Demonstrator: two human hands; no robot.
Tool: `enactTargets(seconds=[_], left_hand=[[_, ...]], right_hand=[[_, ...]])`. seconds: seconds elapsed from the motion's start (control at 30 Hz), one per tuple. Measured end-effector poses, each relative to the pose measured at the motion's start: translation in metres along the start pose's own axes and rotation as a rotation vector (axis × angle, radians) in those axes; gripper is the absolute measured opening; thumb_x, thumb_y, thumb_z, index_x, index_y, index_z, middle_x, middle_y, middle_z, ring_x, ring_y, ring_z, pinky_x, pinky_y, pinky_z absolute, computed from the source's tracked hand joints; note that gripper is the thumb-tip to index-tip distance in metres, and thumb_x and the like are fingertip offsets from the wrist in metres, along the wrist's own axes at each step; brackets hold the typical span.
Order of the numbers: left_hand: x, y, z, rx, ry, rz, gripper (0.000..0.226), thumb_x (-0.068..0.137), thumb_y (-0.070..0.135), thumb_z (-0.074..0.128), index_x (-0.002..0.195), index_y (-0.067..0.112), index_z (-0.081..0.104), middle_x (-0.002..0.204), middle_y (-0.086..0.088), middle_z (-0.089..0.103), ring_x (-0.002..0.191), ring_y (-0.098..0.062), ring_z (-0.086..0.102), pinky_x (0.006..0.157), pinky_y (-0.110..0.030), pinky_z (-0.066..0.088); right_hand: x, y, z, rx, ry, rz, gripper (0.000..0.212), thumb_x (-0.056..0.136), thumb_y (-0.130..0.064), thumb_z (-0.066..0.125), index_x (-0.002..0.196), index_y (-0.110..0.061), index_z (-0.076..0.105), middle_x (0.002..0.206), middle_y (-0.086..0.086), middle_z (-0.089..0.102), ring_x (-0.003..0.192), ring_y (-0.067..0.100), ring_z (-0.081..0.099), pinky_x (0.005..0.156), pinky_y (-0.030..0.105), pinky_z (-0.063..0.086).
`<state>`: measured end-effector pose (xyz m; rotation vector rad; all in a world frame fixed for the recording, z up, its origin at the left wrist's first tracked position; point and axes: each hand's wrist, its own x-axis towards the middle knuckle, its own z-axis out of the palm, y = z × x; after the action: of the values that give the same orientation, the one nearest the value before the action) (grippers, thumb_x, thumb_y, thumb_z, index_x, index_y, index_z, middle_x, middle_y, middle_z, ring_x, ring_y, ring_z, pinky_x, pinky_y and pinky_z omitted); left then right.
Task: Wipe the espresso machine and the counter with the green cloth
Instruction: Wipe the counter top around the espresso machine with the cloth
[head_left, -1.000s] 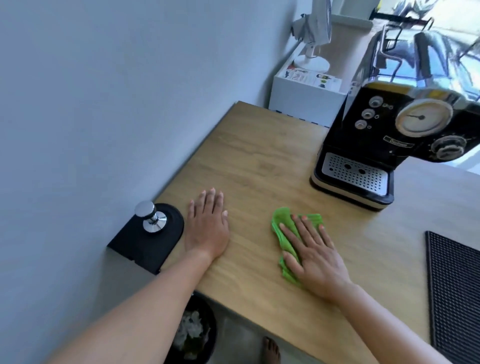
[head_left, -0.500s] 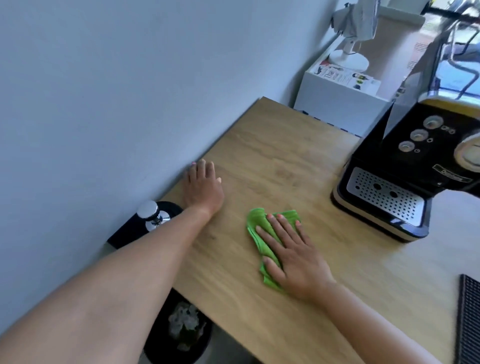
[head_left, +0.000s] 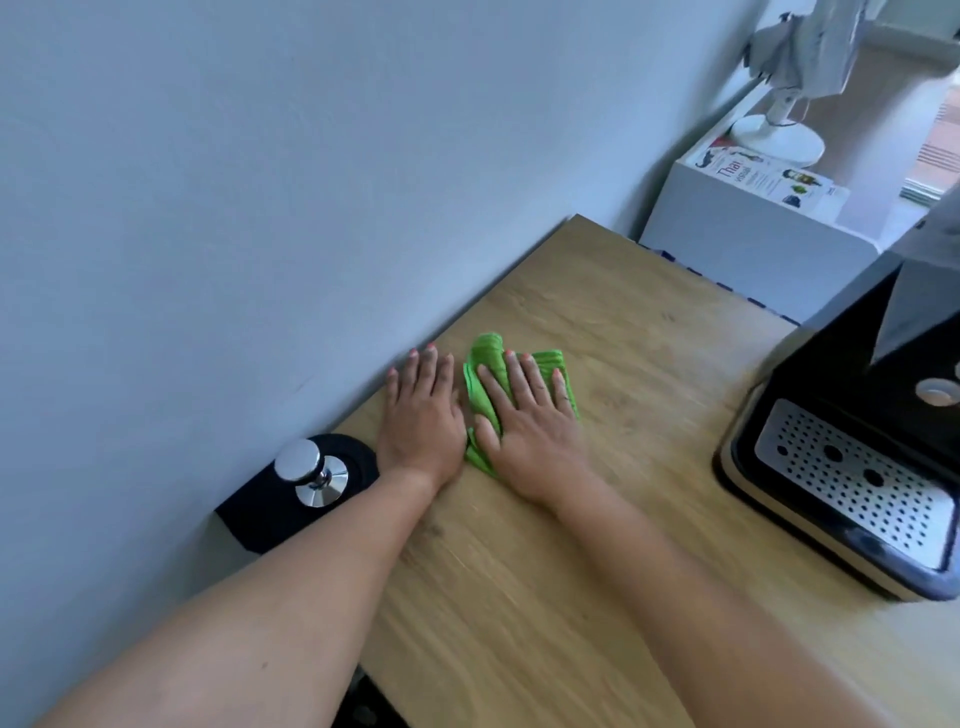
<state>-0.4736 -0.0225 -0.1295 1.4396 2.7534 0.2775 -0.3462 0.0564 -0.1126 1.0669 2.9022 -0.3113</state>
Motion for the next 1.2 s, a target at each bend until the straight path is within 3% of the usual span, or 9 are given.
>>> enactTargets(seconds=[0.07,0.17,0.33,0.53,0.73,0.8,1.0,1.07,1.2], left_hand=[[0.0,0.0,0.001,-0.01,0.014,-0.002,0.055,0.1,0.031,0.02,0.152,0.016,0.021,0.161,-0.005,0.014,0.15,-0.021,0.004,0.121,-0.044,0.006],[-0.002,0.002,0.003,-0.032,0.021,-0.011,0.055,0.1,0.03,0.021,0.153,0.016,0.02,0.161,-0.005,0.012,0.15,-0.02,0.001,0.121,-0.044,0.005],[-0.001,0.001,0.004,-0.037,0.018,-0.013,0.055,0.1,0.031,0.017,0.153,0.017,0.015,0.162,-0.004,0.008,0.15,-0.019,-0.003,0.122,-0.044,0.004],[-0.001,0.001,0.004,-0.035,0.011,-0.016,0.055,0.101,0.031,0.017,0.153,0.017,0.016,0.162,-0.003,0.008,0.149,-0.018,-0.003,0.122,-0.043,0.003],[-0.001,0.003,0.004,-0.014,-0.004,-0.019,0.058,0.097,0.033,0.013,0.153,0.016,0.02,0.161,-0.004,0.013,0.15,-0.02,0.002,0.121,-0.043,0.005],[-0.001,0.004,0.004,-0.028,-0.017,-0.017,0.056,0.1,0.031,0.015,0.153,0.016,0.016,0.162,-0.004,0.01,0.15,-0.019,-0.001,0.121,-0.043,0.003],[-0.001,0.015,0.004,-0.025,-0.041,-0.077,0.054,0.101,0.03,0.011,0.154,0.017,0.008,0.162,-0.004,0.002,0.149,-0.02,-0.007,0.121,-0.045,-0.002],[-0.002,0.019,0.002,-0.045,-0.057,-0.096,0.054,0.101,0.028,0.011,0.154,0.016,0.007,0.162,-0.005,0.0,0.149,-0.022,-0.008,0.12,-0.045,-0.005],[-0.008,0.016,-0.002,-0.067,-0.091,-0.09,0.054,0.102,0.029,0.017,0.154,0.015,0.009,0.162,-0.008,0.001,0.149,-0.023,-0.005,0.121,-0.044,-0.005]], right_hand=[[-0.037,0.015,0.002,-0.001,0.013,-0.031,0.065,0.093,-0.061,0.02,0.154,-0.042,0.012,0.165,-0.003,0.002,0.152,0.015,-0.002,0.122,0.044,0.0],[-0.046,0.068,-0.009,-0.039,0.005,0.158,0.061,0.096,-0.06,0.013,0.153,-0.044,-0.001,0.163,-0.005,-0.011,0.15,0.013,-0.014,0.122,0.042,-0.004],[0.062,0.108,-0.03,0.027,0.037,0.496,0.066,0.095,-0.057,0.012,0.156,-0.033,0.002,0.165,0.003,-0.008,0.151,0.021,-0.011,0.121,0.049,-0.006],[0.13,0.047,-0.028,-0.023,-0.031,0.162,0.065,0.097,-0.056,0.01,0.156,-0.032,-0.004,0.164,0.006,-0.009,0.15,0.026,-0.01,0.12,0.052,-0.003],[0.003,0.027,-0.004,-0.037,-0.015,-0.175,0.061,0.095,-0.055,0.016,0.154,-0.042,0.006,0.165,-0.004,-0.002,0.151,0.015,-0.007,0.122,0.044,-0.003],[-0.033,0.058,-0.006,-0.025,-0.022,-0.129,0.06,0.094,-0.059,0.012,0.152,-0.047,0.002,0.163,-0.007,-0.007,0.15,0.013,-0.011,0.122,0.042,-0.004],[-0.004,0.085,-0.014,0.004,-0.011,0.397,0.064,0.096,-0.06,0.01,0.155,-0.037,-0.002,0.164,0.002,-0.012,0.15,0.02,-0.016,0.121,0.048,-0.007],[-0.007,0.057,-0.012,0.044,-0.021,0.382,0.065,0.097,-0.058,0.012,0.156,-0.034,-0.001,0.164,0.004,-0.013,0.15,0.021,-0.017,0.12,0.05,-0.008],[-0.083,-0.005,0.008,0.009,-0.018,0.107,0.063,0.096,-0.057,0.019,0.155,-0.038,0.005,0.165,0.001,-0.006,0.151,0.018,-0.011,0.121,0.046,-0.007]])
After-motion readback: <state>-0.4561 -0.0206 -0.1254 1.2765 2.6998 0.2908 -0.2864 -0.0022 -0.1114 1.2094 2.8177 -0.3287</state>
